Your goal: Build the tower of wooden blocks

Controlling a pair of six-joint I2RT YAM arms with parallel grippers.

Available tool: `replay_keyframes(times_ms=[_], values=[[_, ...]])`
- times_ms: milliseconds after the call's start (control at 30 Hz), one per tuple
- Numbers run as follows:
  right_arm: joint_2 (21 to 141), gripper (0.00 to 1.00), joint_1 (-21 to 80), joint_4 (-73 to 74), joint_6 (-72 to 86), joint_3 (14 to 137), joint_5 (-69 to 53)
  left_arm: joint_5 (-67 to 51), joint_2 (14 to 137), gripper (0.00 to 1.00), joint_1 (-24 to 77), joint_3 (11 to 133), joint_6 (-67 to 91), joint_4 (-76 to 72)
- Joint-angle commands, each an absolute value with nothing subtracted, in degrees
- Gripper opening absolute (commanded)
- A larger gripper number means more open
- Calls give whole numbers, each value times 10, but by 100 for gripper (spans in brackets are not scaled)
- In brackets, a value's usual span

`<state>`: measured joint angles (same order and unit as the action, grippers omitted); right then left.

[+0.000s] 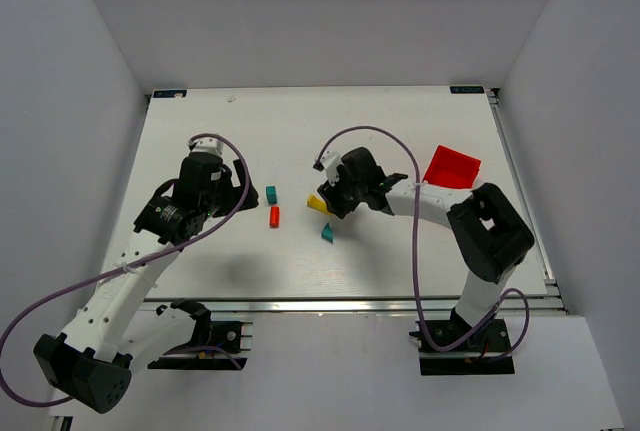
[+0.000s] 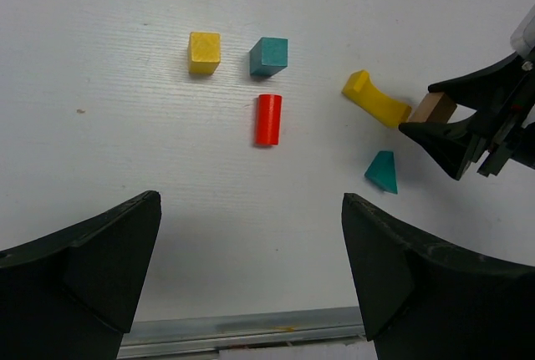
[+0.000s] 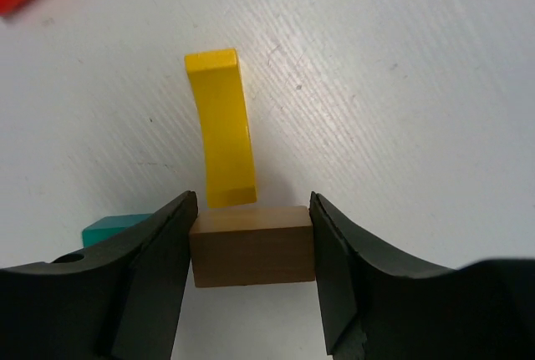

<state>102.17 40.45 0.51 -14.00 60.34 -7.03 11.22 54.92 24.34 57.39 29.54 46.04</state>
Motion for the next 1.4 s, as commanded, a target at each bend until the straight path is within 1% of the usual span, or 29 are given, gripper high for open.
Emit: replay_keyframes(times_ms=[0,100,233,467,567,733,767,800,867,900,967,1000,1067,1367], values=[[954,0,400,-16,-106,629,-61,74,544,98,242,596,279,431],[912,0,400,-28,-74,614,-69,55,542,98,243,597,276,417],[881,0,400,-32,-76,587,-83,47,541,98,243,604,275,415],[927,0,396,16,-91,539,-3,46,531,98,244,606,275,422],[949,0,395,6,-87,518,-3,51,524,98,243,600,275,425],[973,0,396,6,-86,523,-9,60,526,98,243,599,274,427],[972,3,396,6,-87,525,-7,60,527,98,243,598,274,425],[976,16,396,6,-91,526,-6,60,528,98,243,597,274,425],[977,35,396,8,-99,536,-16,60,532,98,243,592,273,422],[978,52,397,12,-104,540,-20,61,532,98,243,592,274,422],[977,61,397,14,-116,548,-38,62,534,98,243,590,272,422],[976,77,398,14,-120,551,-42,64,534,98,242,589,272,422],[977,88,400,13,-127,562,-54,65,537,98,242,588,272,421],[1029,89,401,13,-143,614,-78,81,544,98,241,590,267,428]])
